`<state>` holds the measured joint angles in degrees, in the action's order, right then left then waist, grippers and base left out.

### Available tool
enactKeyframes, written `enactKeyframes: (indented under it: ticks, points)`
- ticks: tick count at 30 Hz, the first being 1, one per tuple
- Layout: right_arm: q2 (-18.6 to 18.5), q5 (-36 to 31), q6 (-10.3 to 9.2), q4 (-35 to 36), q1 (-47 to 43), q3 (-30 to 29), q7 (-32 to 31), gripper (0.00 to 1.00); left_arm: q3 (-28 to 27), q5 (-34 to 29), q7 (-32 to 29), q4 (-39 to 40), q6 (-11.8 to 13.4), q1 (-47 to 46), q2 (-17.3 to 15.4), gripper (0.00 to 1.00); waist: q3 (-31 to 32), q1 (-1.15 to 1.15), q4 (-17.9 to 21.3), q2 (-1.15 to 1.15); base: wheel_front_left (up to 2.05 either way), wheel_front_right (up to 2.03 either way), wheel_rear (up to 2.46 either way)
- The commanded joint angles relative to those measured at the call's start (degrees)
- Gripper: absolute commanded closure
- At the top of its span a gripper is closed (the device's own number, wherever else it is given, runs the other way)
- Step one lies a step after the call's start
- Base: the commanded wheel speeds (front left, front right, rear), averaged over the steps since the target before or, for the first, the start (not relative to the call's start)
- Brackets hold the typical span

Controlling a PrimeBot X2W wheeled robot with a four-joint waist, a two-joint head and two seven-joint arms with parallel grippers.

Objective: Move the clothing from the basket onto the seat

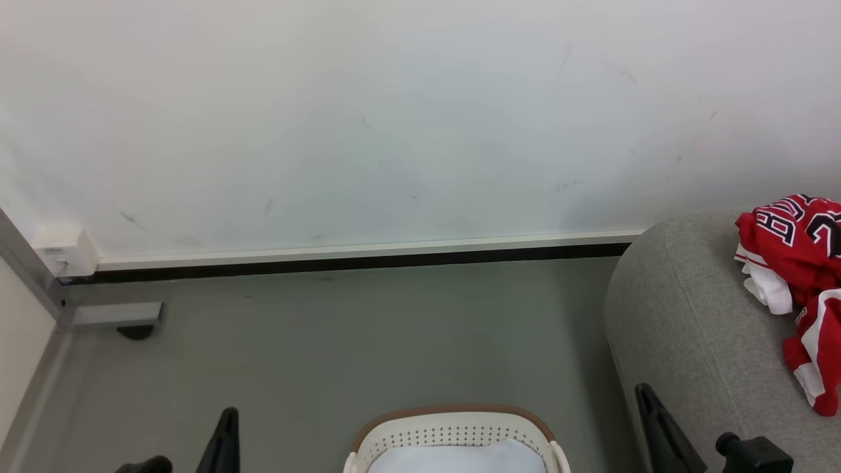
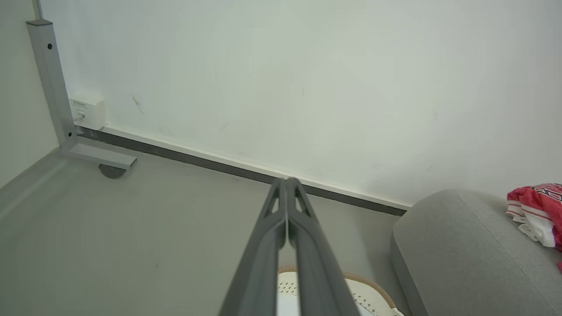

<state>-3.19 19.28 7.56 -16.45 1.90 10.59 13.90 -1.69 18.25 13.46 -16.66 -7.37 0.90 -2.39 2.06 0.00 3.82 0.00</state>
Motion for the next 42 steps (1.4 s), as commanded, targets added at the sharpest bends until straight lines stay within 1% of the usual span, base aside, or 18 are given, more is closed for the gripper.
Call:
enactKeyframes:
  ticks: [1,21,42]
  points:
    - [-0.3,3.0,-0.01,1.1,1.0,-0.6,-0.5,1.0,-0.5,2.8,-0.6,0.7,0.0,-1.5,-0.2,1.0,0.0,0.0,-0.1,0.0,0.0,0.0,0.0]
    - [-1.8,23.2,-0.03,1.3,2.4,-3.0,-4.1,1.0,-1.5,21.6,-5.5,2.6,1.0,-2.9,-0.3,1.0,-0.4,0.0,-0.7,0.0,0.0,0.0,0.0]
    - [-3.4,40.5,-0.05,1.8,3.4,-4.4,-6.8,1.0,-2.5,37.1,-9.8,4.0,1.8,-4.1,-0.4,1.0,-0.7,0.0,-1.3,0.0,0.0,0.0,0.0]
